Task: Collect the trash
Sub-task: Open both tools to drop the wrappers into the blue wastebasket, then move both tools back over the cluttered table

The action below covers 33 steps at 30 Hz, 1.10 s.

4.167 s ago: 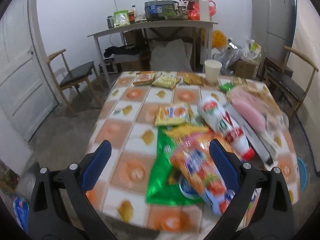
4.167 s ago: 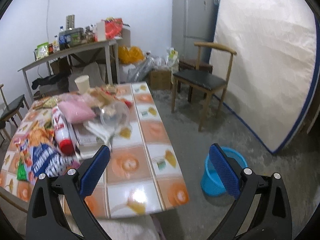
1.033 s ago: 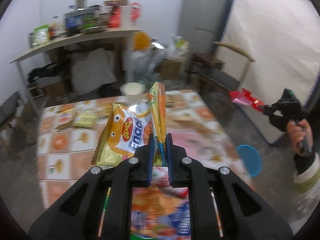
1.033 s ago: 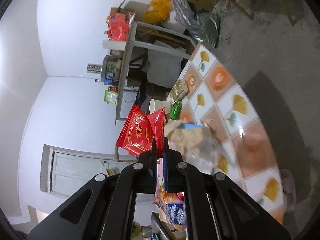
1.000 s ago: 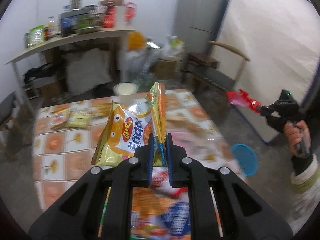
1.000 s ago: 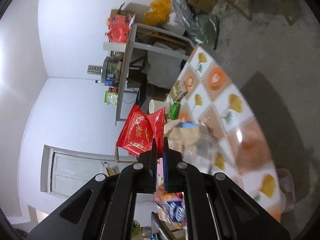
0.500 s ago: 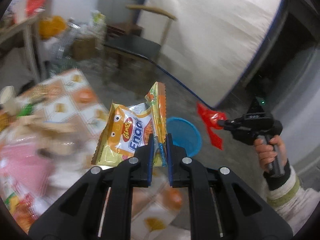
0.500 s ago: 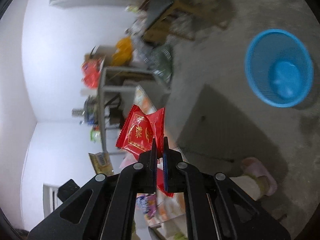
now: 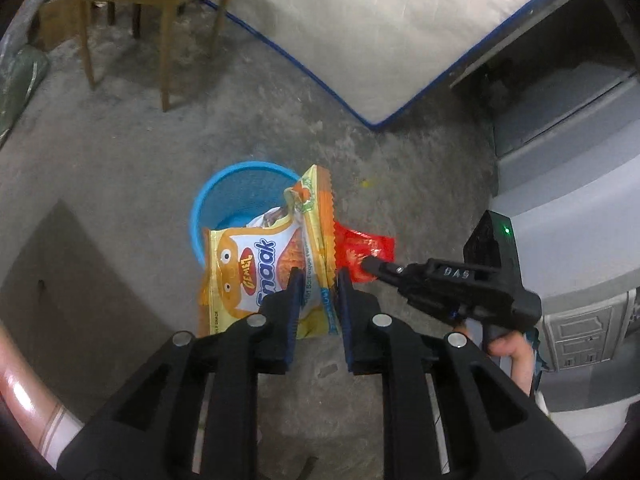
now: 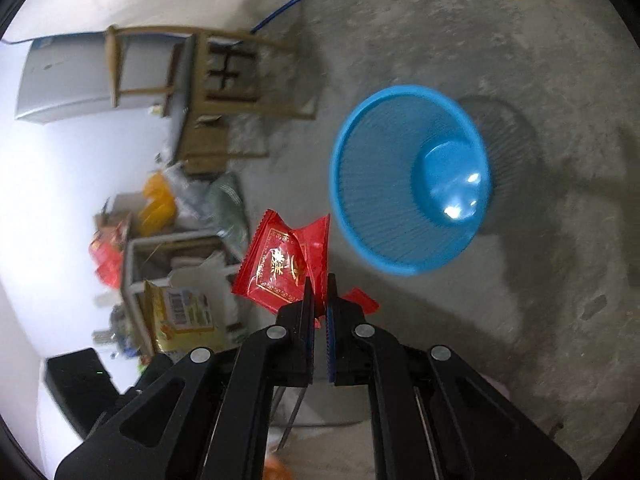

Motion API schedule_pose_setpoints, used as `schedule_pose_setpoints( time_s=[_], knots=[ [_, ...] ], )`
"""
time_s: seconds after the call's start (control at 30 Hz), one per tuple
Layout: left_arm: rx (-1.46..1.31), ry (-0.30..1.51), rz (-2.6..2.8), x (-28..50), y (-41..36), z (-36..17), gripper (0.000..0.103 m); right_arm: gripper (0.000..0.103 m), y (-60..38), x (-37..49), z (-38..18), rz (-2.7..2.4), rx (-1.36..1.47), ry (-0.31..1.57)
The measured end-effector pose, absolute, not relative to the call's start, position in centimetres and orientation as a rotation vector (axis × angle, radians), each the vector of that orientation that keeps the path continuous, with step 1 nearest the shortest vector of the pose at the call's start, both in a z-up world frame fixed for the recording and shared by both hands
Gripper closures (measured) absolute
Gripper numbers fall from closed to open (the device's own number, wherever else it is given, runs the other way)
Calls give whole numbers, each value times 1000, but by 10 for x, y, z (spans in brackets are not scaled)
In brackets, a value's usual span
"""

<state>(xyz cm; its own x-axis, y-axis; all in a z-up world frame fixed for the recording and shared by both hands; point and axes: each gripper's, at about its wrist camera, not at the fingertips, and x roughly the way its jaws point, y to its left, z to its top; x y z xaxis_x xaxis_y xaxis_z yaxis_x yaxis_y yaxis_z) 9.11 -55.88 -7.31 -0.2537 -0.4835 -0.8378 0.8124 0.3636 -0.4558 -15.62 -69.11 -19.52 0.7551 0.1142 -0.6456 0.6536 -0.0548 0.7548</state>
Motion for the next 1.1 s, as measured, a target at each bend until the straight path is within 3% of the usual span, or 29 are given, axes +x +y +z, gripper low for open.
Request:
schedule_pose_setpoints(
  time_s=[0.07, 0.1, 0.17, 0.2, 0.23, 0.27, 0.33, 0.63, 0.7, 0.93, 1.1],
  knots=[
    [331, 1326, -1255, 92, -587, -86, 86, 97, -704, -150, -206, -524, 1598, 631],
    [328, 1302, -1241, 92, -602, -92, 77, 95, -711, -147, -212, -532, 1603, 629],
    [331, 1287, -1214, 93, -616, -103, 48, 88, -726, -141, -232, -571, 1622, 647],
    [336, 1281, -1193, 93, -624, -109, 33, 69, -731, -139, -241, -586, 1626, 655],
    [334, 1272, -1172, 95, -627, -111, 33, 51, -735, -138, -250, -608, 1626, 667],
    [330, 1270, -1156, 97, -630, -113, 32, 49, -736, -140, -256, -634, 1626, 678],
    [320, 1296, -1148, 97, -630, -117, 26, 49, -735, -146, -267, -684, 1633, 691],
    [269, 1188, -1242, 92, -558, -71, 20, 48, -719, -159, -269, -640, 1571, 724],
    [253, 1168, -1255, 93, -540, -59, 19, 48, -711, -160, -254, -628, 1519, 733],
    [156, 1023, -1240, 92, -447, -10, 16, 20, -667, -154, -162, -673, 1128, 773],
    [69, 990, -1211, 92, -384, 16, 16, 12, -619, -131, -97, -708, 803, 808]
  ],
)
